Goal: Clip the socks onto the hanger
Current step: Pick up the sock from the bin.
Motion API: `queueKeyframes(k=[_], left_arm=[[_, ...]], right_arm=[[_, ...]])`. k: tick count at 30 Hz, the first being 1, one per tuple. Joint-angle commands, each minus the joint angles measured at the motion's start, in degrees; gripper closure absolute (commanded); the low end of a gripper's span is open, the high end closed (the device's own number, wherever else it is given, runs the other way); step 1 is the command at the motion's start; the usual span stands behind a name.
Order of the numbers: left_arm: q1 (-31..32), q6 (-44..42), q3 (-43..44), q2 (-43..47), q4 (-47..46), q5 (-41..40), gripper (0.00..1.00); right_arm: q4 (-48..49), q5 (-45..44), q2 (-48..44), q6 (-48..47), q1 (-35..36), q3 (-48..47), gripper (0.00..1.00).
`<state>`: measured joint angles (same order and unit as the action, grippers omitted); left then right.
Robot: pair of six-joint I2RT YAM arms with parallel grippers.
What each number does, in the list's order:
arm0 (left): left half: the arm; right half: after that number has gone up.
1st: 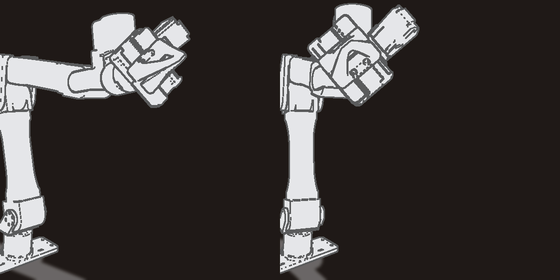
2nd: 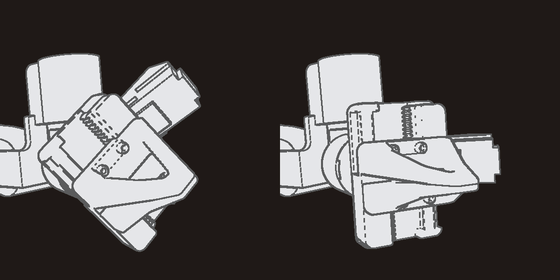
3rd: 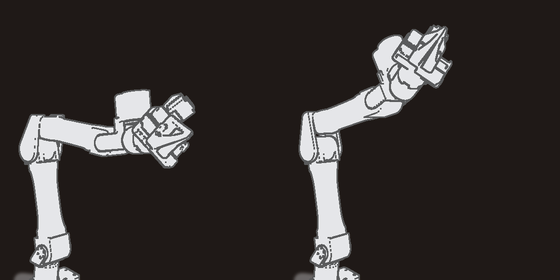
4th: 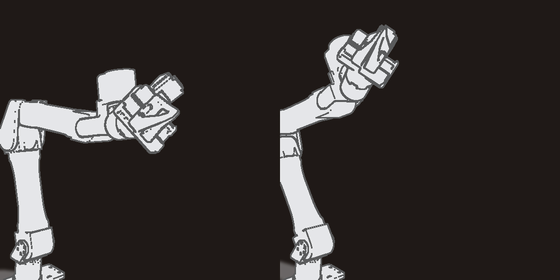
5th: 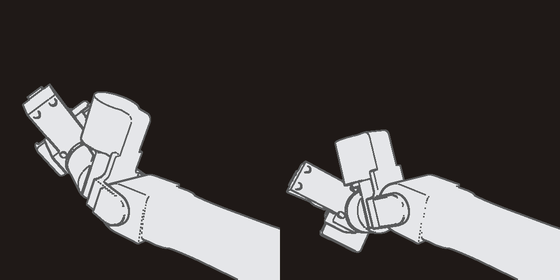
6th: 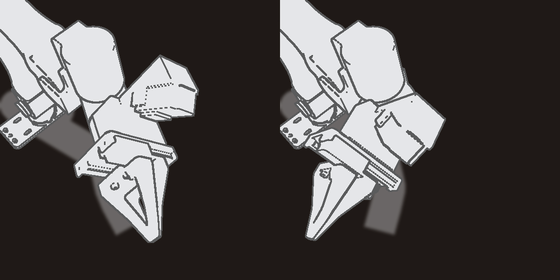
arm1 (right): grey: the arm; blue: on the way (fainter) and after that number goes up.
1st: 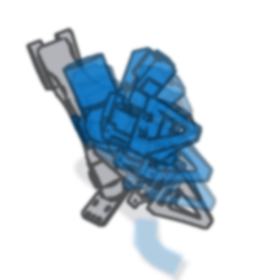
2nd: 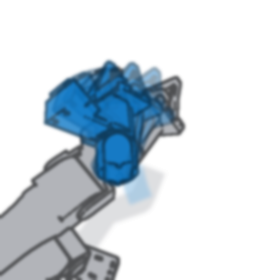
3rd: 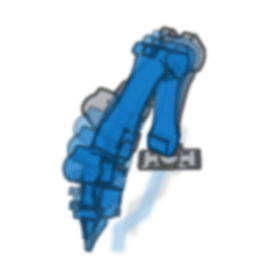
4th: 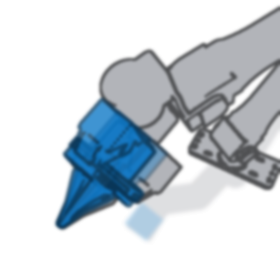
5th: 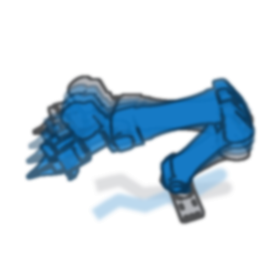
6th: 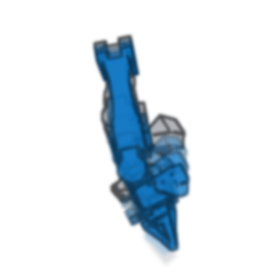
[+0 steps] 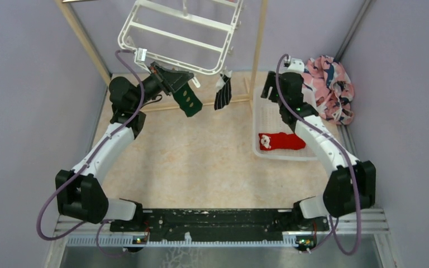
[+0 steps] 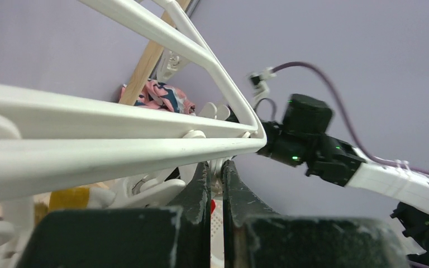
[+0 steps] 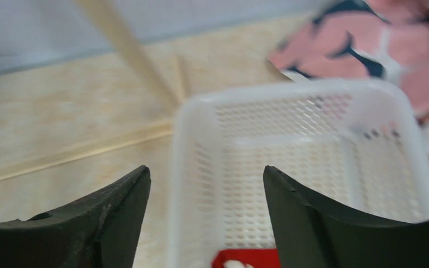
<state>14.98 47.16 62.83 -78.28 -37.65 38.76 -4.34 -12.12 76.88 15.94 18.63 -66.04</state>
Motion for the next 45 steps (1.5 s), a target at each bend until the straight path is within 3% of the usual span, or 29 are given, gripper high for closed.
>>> queueKeyframes(k=[1,4,15,23,24,27,28,32,40,45], left_arm=[[0.4,0.3,0.4,1.7,0.0,0.0,1.00],[0.5,0.5,-0.2,1.3,-2.2,0.1,1.00],[0.5,0.8,-1.3,1.4,-2.9,0.2,1.00],[0.5,2.2,-2.4,0.8,-5.2,0.9,1.00],[0.5,2.4,-2.4,0.8,-5.4,1.0,1.00],[0.5,2.4,-2.6,0.7,-5.6,1.1,1.00],[0.5,2.4,-2.8,0.8,-5.6,1.1,1.00],[0.5,1.6,-3.0,1.4,-5.3,0.8,1.00],[0.7,1.3,-2.9,1.5,-4.7,0.8,1.00],[1.0,1.4,-3.1,1.3,-5.0,0.9,1.00]], right_arm=[[-10.0,-18.0,5.9,3.4,-3.7,-2.0,0.23],[-12.2,-19.0,9.5,5.1,-6.1,-0.8,0.15],[-8.7,-10.2,16.6,15.1,-6.9,9.9,0.19],[-6.2,-5.6,16.3,19.1,-6.8,16.5,0.20],[-6.1,-5.5,16.7,19.1,-6.9,16.5,0.23],[-6.9,-5.7,18.6,19.7,-6.9,15.9,0.44],[-7.0,-5.7,19.3,19.9,-6.8,15.8,0.58],[-7.2,-5.2,20.9,20.2,-6.8,14.9,0.97],[-4.4,-3.4,7.3,19.1,-6.9,15.0,1.00],[3.1,3.9,-4.9,16.0,-6.8,16.7,1.00]])
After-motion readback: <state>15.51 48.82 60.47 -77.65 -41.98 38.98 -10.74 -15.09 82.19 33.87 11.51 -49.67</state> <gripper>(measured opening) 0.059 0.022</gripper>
